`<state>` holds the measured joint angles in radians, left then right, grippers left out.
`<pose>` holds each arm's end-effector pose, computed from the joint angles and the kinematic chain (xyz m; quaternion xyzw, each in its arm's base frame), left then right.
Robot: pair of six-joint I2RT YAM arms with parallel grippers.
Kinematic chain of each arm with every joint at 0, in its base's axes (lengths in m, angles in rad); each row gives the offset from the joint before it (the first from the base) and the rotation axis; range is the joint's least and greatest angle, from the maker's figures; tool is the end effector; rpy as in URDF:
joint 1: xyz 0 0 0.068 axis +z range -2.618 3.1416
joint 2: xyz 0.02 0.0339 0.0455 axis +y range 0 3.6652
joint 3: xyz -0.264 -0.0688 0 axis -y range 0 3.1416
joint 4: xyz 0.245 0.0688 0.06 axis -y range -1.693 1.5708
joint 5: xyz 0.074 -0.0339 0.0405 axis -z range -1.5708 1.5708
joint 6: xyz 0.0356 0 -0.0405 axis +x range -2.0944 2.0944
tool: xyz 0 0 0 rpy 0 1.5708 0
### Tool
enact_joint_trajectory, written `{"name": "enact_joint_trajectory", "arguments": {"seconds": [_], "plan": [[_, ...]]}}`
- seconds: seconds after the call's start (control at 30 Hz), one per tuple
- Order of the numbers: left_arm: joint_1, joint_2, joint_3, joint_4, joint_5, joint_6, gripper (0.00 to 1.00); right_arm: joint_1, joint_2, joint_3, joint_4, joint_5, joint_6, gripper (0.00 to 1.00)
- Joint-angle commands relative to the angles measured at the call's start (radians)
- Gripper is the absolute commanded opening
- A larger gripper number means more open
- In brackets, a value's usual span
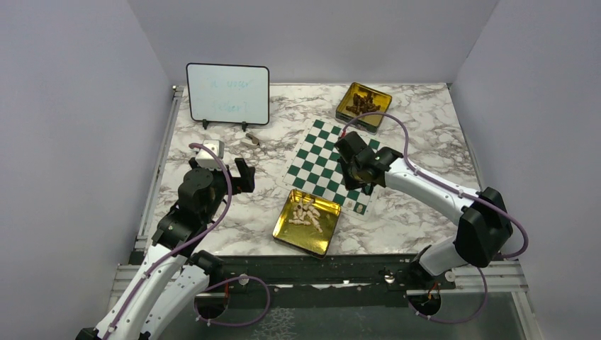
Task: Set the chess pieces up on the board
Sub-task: Place the chess piece on the chessboard.
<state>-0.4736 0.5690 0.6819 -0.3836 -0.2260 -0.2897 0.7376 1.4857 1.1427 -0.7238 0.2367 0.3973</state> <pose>0.1274 -0.0563 0.3139 0.0047 0.7939 -0.1407 0.5915 0.2283 0.1962 0.2555 -0.1338 0.9527 0.0367 0.2702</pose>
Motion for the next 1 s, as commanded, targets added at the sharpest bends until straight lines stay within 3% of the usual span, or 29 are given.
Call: {"name": "enact_joint_trajectory", "arguments": {"seconds": [0.0, 0.97], "plan": [[-0.002, -0.001, -0.002, 0.025, -0.003, 0.011, 0.99, -0.049, 0.013, -0.039, 0.019, -0.031, -0.035, 0.16], [-0.003, 0.005, -0.004, 0.028, 0.006, 0.012, 0.99, -0.165, 0.139, -0.083, 0.100, -0.136, -0.075, 0.17]]}}
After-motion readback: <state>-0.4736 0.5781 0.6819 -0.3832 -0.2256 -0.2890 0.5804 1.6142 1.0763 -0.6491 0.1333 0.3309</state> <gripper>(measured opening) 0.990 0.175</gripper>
